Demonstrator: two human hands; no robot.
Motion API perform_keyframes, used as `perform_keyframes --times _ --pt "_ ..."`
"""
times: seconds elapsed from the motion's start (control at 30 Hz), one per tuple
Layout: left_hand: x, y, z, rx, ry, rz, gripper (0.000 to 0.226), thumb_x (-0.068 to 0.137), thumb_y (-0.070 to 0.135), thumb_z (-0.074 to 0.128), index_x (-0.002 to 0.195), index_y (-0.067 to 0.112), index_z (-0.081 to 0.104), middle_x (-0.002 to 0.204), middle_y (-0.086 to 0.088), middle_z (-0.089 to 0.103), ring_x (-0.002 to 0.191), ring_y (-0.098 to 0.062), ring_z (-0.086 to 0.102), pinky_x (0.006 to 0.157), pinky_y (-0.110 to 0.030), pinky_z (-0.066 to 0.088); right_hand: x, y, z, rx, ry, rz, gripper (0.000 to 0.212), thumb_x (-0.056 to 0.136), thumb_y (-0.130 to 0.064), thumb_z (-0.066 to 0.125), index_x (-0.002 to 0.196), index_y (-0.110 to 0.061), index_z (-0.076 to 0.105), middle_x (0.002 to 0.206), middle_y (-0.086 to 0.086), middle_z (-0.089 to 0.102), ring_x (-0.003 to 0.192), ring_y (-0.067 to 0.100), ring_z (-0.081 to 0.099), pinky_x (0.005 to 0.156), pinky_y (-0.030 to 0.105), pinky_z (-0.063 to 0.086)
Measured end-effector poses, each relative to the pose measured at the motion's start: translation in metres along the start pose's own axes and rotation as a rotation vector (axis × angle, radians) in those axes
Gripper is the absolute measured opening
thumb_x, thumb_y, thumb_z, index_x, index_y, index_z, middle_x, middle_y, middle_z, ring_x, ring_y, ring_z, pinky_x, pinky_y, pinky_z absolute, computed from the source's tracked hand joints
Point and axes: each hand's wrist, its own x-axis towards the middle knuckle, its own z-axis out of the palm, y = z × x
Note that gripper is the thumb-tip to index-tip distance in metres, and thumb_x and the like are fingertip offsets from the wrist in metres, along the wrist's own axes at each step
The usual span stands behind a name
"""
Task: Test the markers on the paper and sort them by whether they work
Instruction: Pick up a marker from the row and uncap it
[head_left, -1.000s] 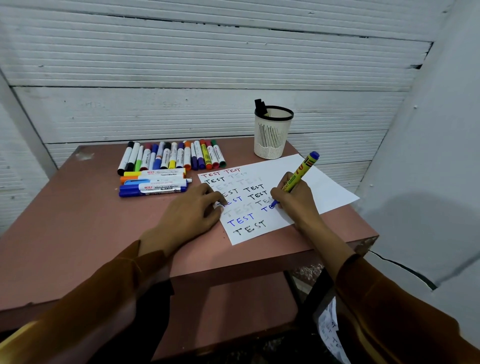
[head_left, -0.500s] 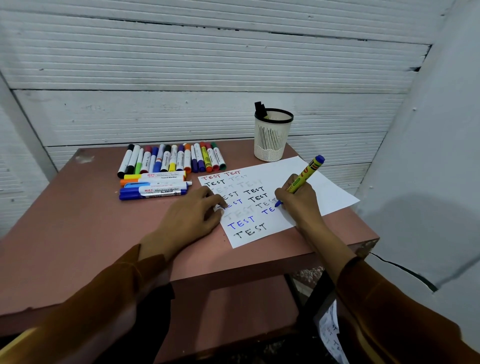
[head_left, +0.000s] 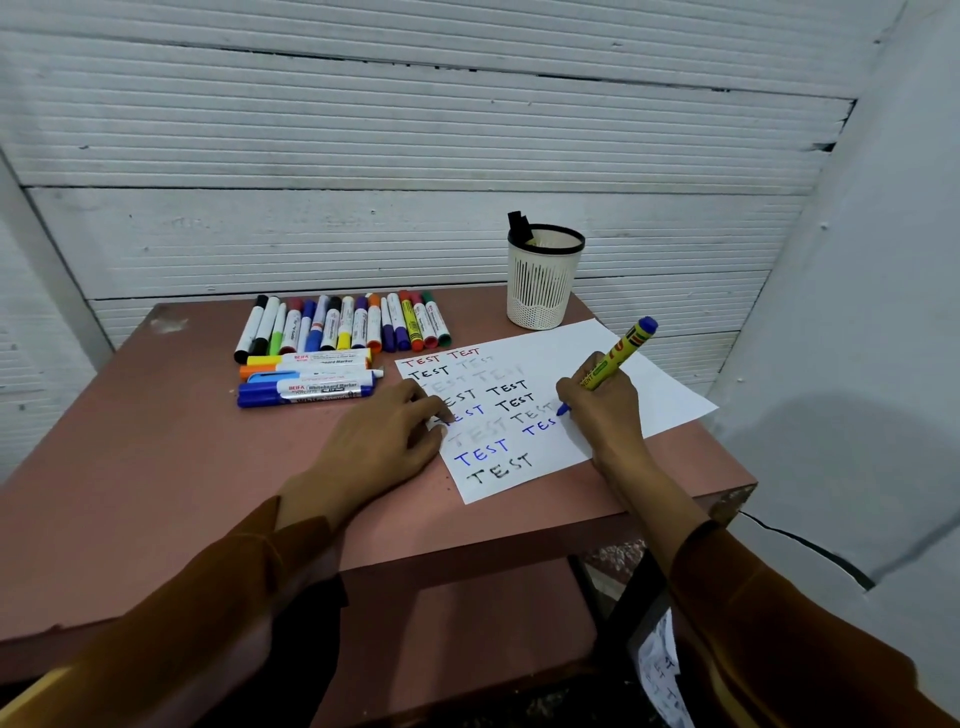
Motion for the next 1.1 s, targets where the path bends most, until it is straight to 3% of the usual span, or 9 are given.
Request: perform_keyframes --times 0.27,0.47,0.8,0.97,1.03,1.1 --pt "0.000 0.000 0.001 0.002 -0.003 -0.005 0.025 0.092 0.036 0.050 0.113 0.029 0.061 0.104 0.004 0.051 0.078 -0.007 0.046 0.057 -0.013 0.031 0.001 0.001 0.001 -0.012 0.020 0.017 0.021 0.079 -0.003 0.059 0.068 -0.009 0.041 0.062 0.001 0.045 0.060 0.014 0.045 0.060 0.024 0.037" --pt "0.000 0.000 0.000 -0.013 -0.010 -0.017 0.040 0.084 0.046 0.038 0.110 0.030 0.062 0.101 0.003 0.051 0.079 -0.009 0.049 0.061 -0.023 0.040 0.001 0.001 -0.001 0.008 0.026 0.011 0.023 0.079 -0.003 0.058 0.065 -0.010 0.041 0.061 0.001 0.045 0.058 0.013 0.045 0.058 0.023 0.037" --pt "0.000 0.000 0.001 0.004 -0.005 -0.017 0.043 0.083 0.046 0.033 0.112 0.029 0.059 0.103 0.004 0.052 0.083 -0.009 0.047 0.065 -0.024 0.041 0.002 0.001 0.001 -0.018 0.017 0.028 0.026 0.078 -0.001 0.057 0.064 -0.011 0.037 0.060 0.001 0.041 0.057 0.014 0.040 0.057 0.024 0.035" --pt "-0.002 0.005 -0.003 -0.088 0.114 -0.072 0.031 0.087 0.009 0.041 0.117 0.014 0.047 0.106 -0.001 0.049 0.096 -0.019 0.044 0.077 -0.030 0.028 0.008 0.003 -0.006 0.295 0.034 0.117 0.020 0.081 0.003 0.058 0.070 -0.010 0.047 0.063 0.005 0.051 0.055 0.016 0.049 0.056 0.026 0.041" --pt "-0.003 0.008 -0.004 -0.169 0.163 -0.060 0.037 0.084 -0.005 0.049 0.119 0.009 0.046 0.110 -0.005 0.048 0.095 -0.021 0.048 0.075 -0.033 0.036 0.008 0.000 -0.009 0.422 0.015 0.113 0.016 0.082 0.002 0.064 0.085 -0.007 0.050 0.066 0.008 0.057 0.050 0.012 0.055 0.049 0.021 0.044" --pt "-0.001 0.005 -0.005 -0.254 0.211 -0.057 0.038 0.084 -0.007 0.053 0.119 0.007 0.046 0.126 -0.009 0.043 0.108 -0.015 0.045 0.091 -0.027 0.041 0.009 -0.007 -0.007 0.518 -0.009 0.081 0.029 0.079 0.002 0.068 0.097 -0.006 0.047 0.065 0.006 0.061 0.046 0.007 0.055 0.046 0.018 0.044"
